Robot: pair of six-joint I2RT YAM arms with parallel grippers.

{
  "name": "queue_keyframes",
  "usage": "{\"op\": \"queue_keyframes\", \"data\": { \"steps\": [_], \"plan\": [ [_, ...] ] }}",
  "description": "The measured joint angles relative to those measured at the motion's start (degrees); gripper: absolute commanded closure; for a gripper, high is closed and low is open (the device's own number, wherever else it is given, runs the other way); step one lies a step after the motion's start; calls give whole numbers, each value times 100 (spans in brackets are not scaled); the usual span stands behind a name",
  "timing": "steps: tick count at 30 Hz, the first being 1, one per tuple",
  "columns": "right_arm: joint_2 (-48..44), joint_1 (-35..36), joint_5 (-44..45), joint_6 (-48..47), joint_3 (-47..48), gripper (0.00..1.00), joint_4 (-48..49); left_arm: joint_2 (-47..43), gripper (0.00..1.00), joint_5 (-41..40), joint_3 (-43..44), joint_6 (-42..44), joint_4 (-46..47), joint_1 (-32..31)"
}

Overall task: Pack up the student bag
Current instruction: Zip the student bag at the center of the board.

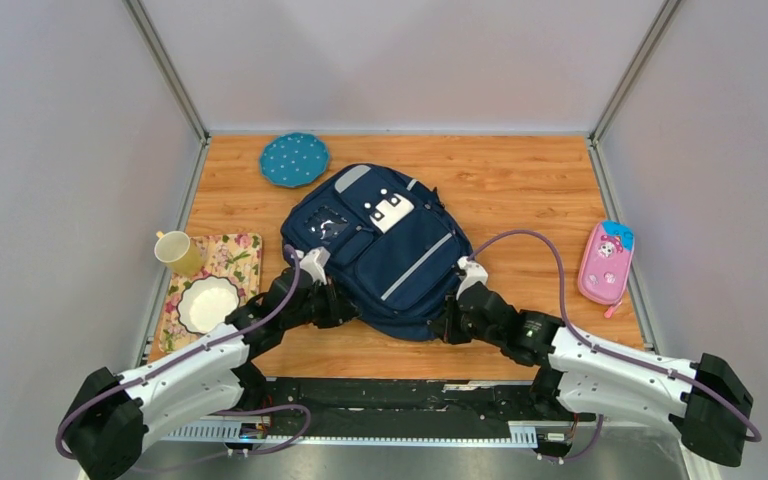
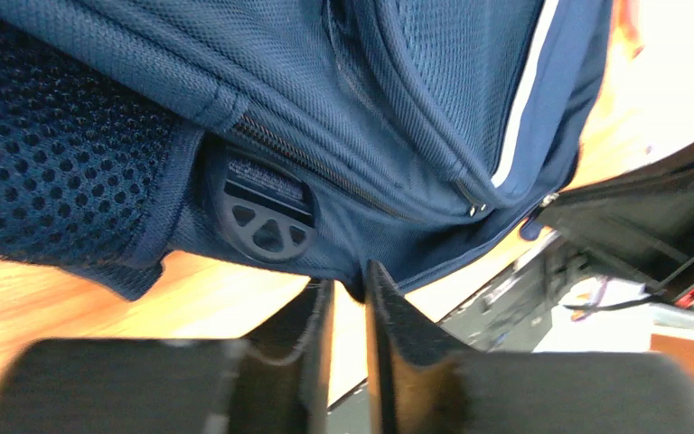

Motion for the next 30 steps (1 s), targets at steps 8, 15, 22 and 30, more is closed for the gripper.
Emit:
{"op": "queue_keyframes", "data": {
  "steps": [8,15,22,30],
  "plan": [
    [127,-66,-308,107,-358,100,315,-730,31,66,98,1384,-817,-22],
    [164,-70,-315,105,-356,100,358,-813,29,76,798,2275,-688,-739],
    [-39,-74,-313,107,-358,100,297,804,28,138,1480,2837,-409,-1899],
    [-466,-74,-317,151,-385,100,181,1725,26,50,1620,3272,-258,-2328]
  ]
}}
